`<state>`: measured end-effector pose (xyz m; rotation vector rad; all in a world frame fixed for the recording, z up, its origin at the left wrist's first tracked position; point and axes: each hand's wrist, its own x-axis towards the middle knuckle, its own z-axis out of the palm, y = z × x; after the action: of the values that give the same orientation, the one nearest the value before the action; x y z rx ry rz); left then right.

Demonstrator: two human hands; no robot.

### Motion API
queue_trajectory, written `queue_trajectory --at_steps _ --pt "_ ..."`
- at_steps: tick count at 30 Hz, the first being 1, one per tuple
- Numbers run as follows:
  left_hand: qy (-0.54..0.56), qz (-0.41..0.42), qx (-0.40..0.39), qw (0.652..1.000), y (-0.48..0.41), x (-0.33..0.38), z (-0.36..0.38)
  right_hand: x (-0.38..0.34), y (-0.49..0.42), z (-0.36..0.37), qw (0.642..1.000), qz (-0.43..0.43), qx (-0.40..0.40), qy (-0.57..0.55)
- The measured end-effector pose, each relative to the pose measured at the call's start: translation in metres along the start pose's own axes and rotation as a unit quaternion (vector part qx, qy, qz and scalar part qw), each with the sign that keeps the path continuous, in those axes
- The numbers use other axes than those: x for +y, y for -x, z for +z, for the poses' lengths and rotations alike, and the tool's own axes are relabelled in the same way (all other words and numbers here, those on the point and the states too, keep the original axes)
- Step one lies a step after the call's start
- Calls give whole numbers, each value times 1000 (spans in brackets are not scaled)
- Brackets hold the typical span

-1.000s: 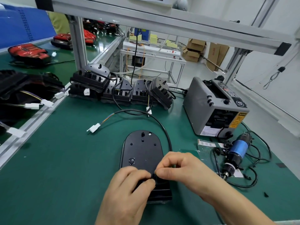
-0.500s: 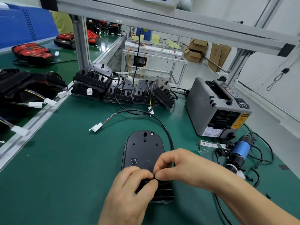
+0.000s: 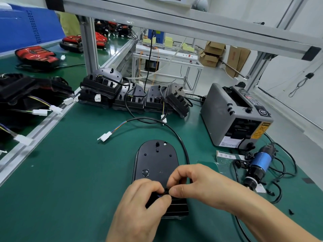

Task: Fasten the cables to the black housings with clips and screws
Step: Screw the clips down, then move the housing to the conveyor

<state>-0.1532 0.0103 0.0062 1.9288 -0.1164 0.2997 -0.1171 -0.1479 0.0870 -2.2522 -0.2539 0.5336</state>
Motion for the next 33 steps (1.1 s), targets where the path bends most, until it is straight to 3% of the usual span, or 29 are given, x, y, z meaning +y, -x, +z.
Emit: queue_trajectory --at_steps 6,8,10,11,15,22,33 --pt "-52 62 -10 997 0 -3 -2 1 1 0 999 -17 18 22" --pt "-120 144 -61 980 -5 -3 -6 1 2 1 999 -21 31 27" --pt "-133 263 -23 955 -9 -9 -8 2 4 1 998 -29 41 28" --pt "-113 286 -4 952 -9 -11 -10 2 4 1 998 -31 43 27" --pt "-68 213 -10 975 -13 -15 -16 6 6 -1 999 -7 39 17" --pt "-73 211 -47 974 -19 -15 -22 7 -2 -2 999 21 28 -6" --pt "-64 210 -38 975 -19 -16 -21 -7 -16 -12 997 42 -31 58"
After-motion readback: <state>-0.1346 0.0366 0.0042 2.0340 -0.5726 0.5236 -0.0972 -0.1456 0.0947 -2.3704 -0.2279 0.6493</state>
